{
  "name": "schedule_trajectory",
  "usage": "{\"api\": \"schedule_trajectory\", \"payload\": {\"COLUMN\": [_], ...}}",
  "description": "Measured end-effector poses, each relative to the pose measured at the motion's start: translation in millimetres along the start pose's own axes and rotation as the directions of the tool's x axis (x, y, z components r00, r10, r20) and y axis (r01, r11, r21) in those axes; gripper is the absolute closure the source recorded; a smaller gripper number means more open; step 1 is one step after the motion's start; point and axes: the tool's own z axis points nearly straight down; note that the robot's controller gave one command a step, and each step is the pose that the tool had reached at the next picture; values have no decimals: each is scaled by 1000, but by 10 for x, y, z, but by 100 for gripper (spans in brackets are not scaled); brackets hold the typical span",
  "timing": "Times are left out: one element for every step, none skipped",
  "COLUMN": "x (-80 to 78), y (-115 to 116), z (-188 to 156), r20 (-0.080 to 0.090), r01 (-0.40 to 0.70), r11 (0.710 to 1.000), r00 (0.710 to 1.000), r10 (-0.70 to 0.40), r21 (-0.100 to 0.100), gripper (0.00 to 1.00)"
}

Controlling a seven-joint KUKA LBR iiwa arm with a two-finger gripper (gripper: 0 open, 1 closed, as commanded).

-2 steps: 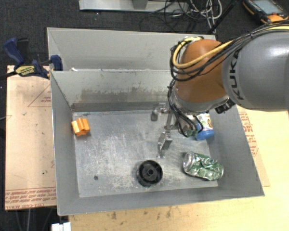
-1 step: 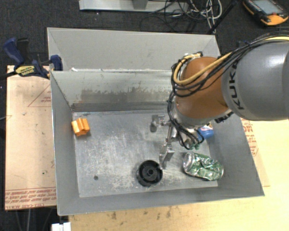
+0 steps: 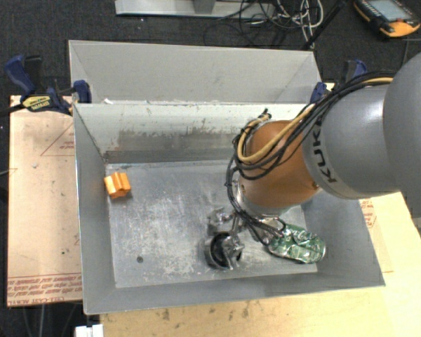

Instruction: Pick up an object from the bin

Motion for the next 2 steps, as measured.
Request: {"api": "schedule_trajectory", "payload": {"x": [1, 13], "y": [0, 73], "z": [-5, -1385], "r20": [-1, 9], "r01": [0, 30], "r11": [1000, 1000], "r00": [1000, 999], "r10": [0, -30], "r21": [0, 1], "gripper": [100, 100]}}
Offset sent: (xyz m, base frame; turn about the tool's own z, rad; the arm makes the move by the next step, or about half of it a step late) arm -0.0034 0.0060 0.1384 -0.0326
